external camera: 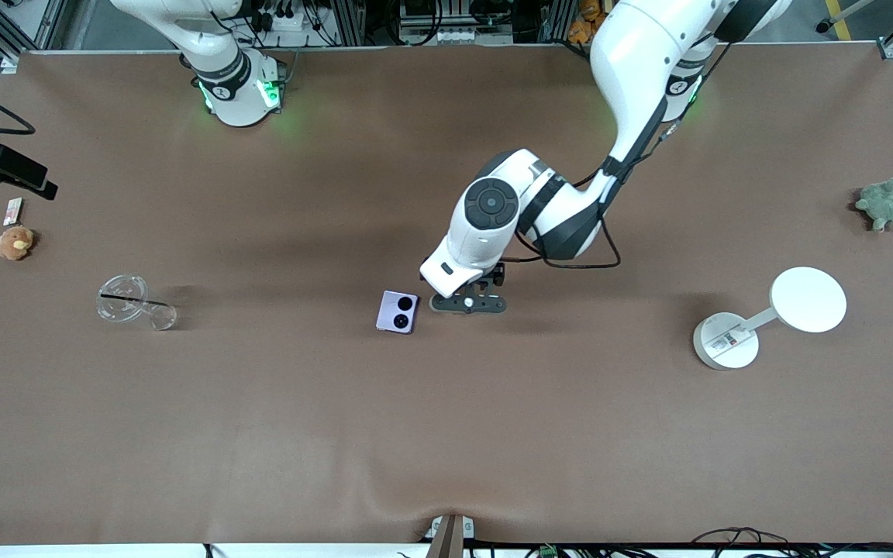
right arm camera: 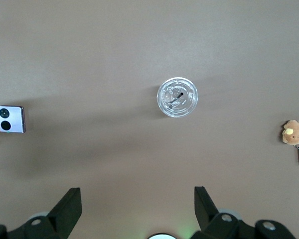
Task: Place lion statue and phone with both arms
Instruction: 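Lower the left gripper onto the lion statue and close it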
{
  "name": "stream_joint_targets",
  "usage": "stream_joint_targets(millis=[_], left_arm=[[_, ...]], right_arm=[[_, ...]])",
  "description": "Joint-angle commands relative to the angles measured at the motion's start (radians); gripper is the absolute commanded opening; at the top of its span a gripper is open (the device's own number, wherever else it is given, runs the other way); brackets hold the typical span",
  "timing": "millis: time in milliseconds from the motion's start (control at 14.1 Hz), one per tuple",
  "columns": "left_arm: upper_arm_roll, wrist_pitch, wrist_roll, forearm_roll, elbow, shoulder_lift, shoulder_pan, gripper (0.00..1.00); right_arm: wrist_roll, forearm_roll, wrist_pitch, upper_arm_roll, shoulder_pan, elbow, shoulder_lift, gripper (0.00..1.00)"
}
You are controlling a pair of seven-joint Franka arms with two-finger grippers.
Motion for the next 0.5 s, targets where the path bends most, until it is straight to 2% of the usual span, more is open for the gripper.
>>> stream_joint_targets(millis=[0,427], left_arm=[[0.014,0.04,-0.019,0.044,0.025,0.039,-0.011,1.0],[0.037,0.129,-0.019,0.06,0.028,0.106,-0.021,1.0]], right_arm=[[0.001,0.012,-0.01,0.016,-0.026,0.014,0.007,1.0],[0.001,0.012,-0.01,0.016,-0.021,0.014,0.007,1.0]])
